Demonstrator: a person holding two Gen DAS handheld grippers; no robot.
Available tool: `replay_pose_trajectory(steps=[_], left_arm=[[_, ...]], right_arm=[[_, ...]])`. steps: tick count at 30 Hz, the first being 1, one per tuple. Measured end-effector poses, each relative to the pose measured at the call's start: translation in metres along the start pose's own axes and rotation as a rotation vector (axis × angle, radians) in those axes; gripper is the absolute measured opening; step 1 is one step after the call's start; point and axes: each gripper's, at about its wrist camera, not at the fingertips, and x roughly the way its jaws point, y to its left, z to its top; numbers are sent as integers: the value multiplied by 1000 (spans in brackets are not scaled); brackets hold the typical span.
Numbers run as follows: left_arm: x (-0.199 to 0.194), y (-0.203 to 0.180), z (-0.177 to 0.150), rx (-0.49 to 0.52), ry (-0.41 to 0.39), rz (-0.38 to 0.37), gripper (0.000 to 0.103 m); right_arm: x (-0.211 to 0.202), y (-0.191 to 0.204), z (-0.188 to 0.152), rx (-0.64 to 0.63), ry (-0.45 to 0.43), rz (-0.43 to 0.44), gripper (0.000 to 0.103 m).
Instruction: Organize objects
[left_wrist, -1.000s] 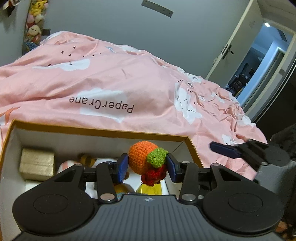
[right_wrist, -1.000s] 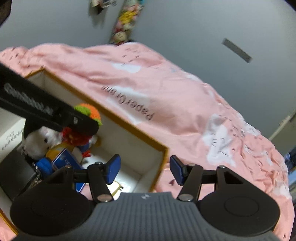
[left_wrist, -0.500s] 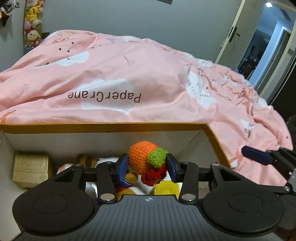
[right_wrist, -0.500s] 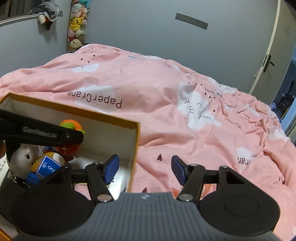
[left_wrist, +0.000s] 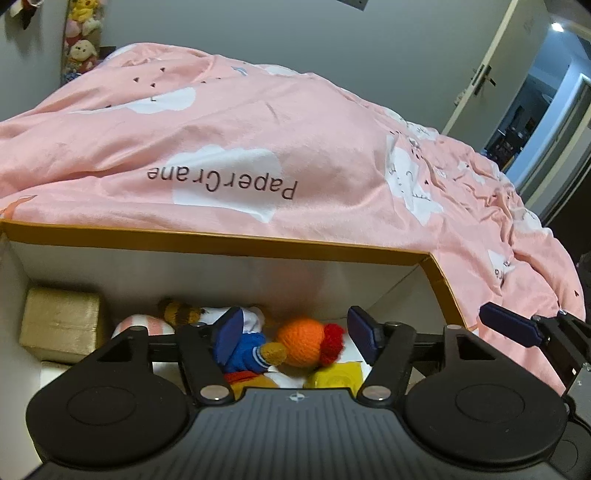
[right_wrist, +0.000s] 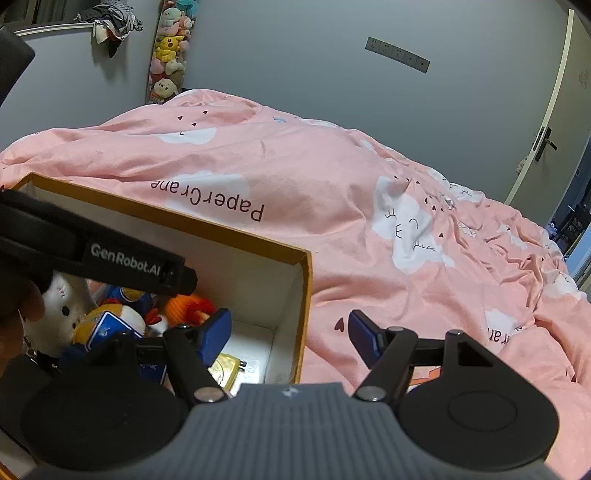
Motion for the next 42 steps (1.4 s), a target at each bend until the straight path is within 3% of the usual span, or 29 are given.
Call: replay_pose_trajectory(steps=[7, 14, 25, 30, 36, 40, 42], left_arm=[[-34, -3, -3, 17, -77, 5, 73], [-92, -11, -8, 77, -216, 79, 72], [-168, -16, -32, 141, -353, 239, 73], [-195, -21, -45, 173, -377, 260, 74], [-227, -27, -65, 190, -422, 291, 89], [-243, -27, -82, 169, -428, 268, 91], [-248, -26, -91, 153, -431, 256, 102]], right_arm=[[-12, -1, 3, 13, -10, 19, 72], [-43, -4, 11, 81, -27, 103, 79], [-110, -2, 6, 170, -78, 215, 87], [-144, -1, -2, 199, -110, 251, 91], [-182, 2, -17, 227, -151, 279, 98], [-203, 7, -28, 225, -182, 294, 102], [-213, 9, -34, 230, -194, 289, 102]])
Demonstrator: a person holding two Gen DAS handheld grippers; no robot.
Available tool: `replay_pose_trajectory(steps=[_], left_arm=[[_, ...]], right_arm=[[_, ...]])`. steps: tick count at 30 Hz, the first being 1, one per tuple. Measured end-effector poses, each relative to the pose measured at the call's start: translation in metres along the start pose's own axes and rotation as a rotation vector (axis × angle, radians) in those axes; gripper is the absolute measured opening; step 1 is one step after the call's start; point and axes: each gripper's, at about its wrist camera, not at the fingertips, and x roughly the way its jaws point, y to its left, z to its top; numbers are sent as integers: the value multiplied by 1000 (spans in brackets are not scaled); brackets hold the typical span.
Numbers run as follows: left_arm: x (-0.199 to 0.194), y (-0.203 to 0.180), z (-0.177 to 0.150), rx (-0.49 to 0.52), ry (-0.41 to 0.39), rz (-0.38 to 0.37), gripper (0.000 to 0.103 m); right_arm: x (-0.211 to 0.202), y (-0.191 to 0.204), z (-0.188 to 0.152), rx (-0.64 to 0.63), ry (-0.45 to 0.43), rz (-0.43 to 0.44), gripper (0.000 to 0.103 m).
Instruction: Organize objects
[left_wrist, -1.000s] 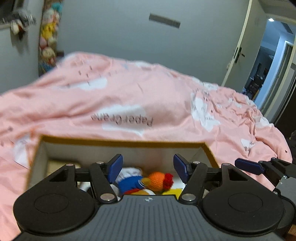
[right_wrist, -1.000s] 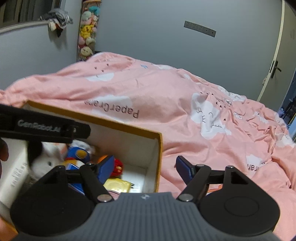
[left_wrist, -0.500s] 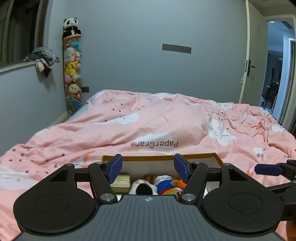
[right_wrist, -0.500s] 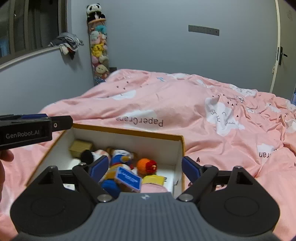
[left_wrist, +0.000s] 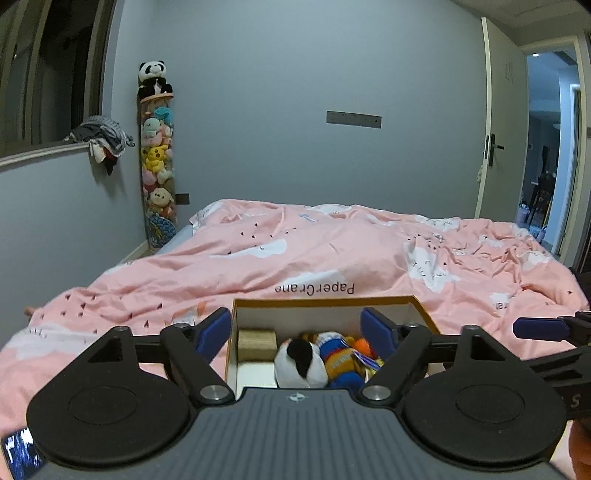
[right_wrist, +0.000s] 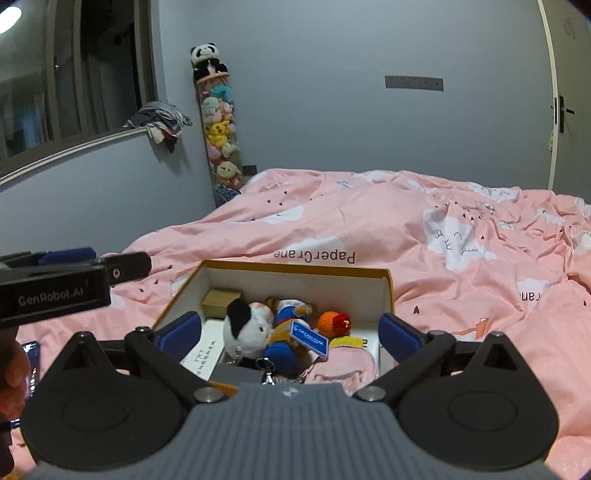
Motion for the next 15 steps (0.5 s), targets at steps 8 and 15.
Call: replay_pose_trajectory(steps=[8, 15], left_arm=[[-15, 13, -21, -115, -8, 4, 103], [-6, 13, -40, -105, 52, 47, 103]], right_arm=[[-16, 4, -22, 24, -19, -51, 102], [-6, 0, -35, 53, 0, -93, 102]])
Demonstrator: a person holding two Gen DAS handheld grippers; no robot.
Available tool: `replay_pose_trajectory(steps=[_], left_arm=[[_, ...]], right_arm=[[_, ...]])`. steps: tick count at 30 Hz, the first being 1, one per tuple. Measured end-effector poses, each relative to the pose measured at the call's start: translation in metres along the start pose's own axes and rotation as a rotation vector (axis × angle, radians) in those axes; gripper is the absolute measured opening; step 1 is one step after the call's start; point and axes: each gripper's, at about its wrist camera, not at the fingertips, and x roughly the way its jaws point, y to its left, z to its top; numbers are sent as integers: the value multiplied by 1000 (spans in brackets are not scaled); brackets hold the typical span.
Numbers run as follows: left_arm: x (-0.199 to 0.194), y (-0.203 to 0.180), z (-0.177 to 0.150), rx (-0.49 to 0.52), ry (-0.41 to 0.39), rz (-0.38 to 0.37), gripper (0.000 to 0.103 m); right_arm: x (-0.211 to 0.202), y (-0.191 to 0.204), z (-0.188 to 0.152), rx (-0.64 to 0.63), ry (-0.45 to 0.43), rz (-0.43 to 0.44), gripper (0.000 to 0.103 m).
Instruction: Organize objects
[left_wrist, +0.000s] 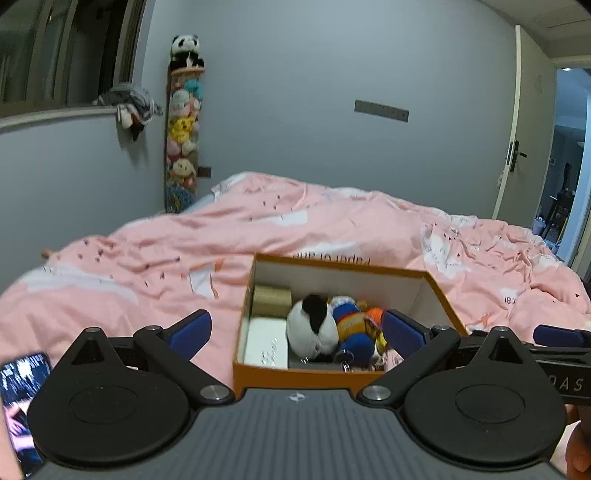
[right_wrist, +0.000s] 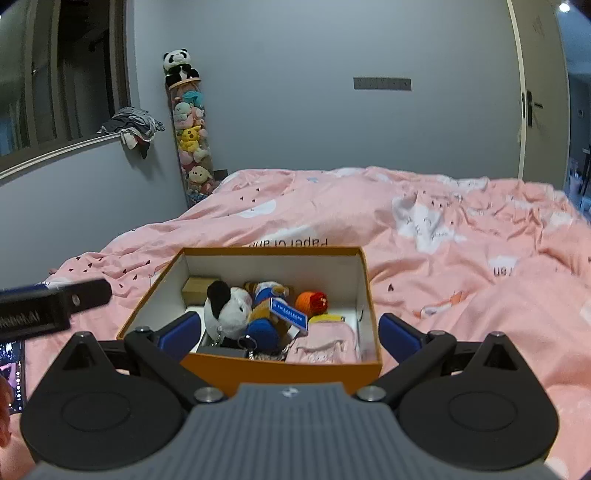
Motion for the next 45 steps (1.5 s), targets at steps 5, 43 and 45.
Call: replay_pose_trajectory(steps=[5, 43, 45], left_arm=[[13, 1, -14, -7, 57, 0, 103], [54, -6, -41, 33, 162, 69, 103], [54, -6, -41, 32, 162, 72, 103]], right_arm=[[9, 1, -7, -2, 11, -16, 102], [66, -7, -39, -1, 116, -41, 102], [65, -7, -38, 0, 112, -40, 102]])
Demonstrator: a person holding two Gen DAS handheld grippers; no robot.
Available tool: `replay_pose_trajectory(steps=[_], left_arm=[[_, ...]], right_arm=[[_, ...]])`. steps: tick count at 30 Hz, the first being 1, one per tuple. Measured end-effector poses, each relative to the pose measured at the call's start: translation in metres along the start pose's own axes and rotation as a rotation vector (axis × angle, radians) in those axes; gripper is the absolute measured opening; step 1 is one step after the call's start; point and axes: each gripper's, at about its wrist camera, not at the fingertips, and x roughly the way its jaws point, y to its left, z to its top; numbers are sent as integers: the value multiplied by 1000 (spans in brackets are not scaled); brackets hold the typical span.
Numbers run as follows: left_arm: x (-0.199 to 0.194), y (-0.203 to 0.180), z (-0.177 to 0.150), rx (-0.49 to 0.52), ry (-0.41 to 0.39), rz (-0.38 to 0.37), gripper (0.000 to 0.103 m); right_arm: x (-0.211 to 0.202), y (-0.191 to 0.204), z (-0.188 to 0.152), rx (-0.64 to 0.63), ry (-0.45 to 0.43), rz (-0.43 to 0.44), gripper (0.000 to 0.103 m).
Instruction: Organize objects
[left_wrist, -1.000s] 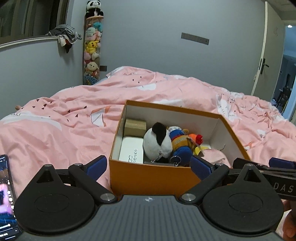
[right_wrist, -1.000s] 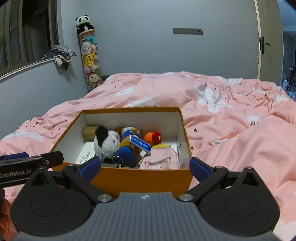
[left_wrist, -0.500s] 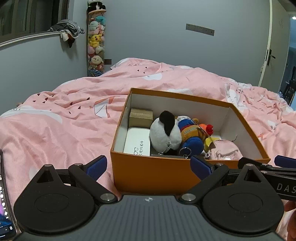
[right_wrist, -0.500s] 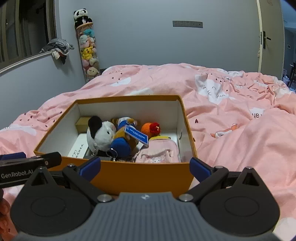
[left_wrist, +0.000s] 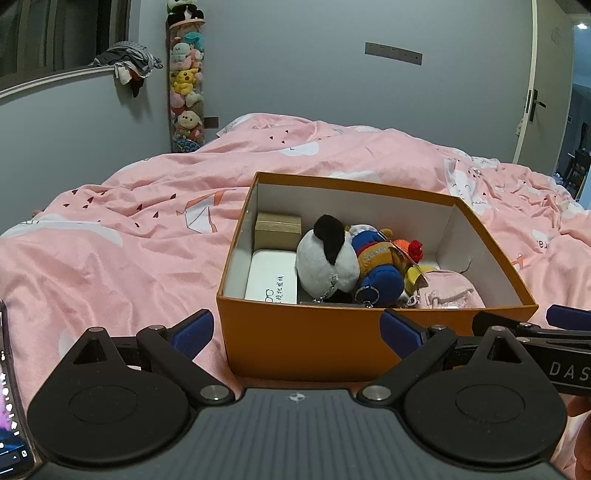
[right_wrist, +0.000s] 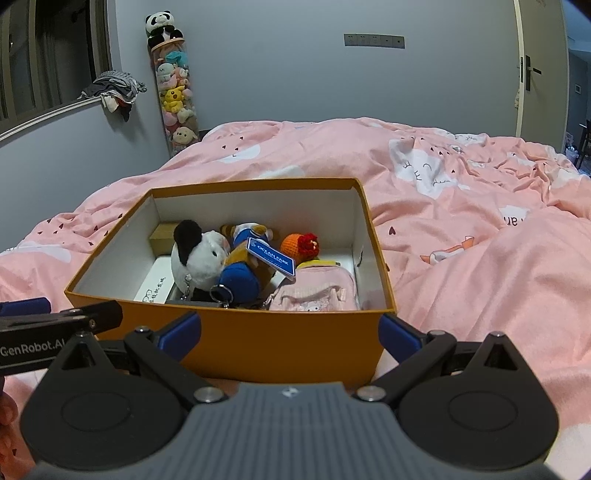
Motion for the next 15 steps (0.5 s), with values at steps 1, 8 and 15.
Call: replay_pose_trajectory(steps=[1, 8, 15], left_arm=[[0, 0, 0, 0, 2, 1, 103], [-1, -1, 0, 5, 5, 6, 103], [-1, -1, -1, 8, 11, 7, 103]], right_arm=[[0, 0, 0, 0, -1, 0, 102], [-2, 0, 0, -3, -6, 5, 102], [-3, 0, 0, -1, -1, 7, 102]])
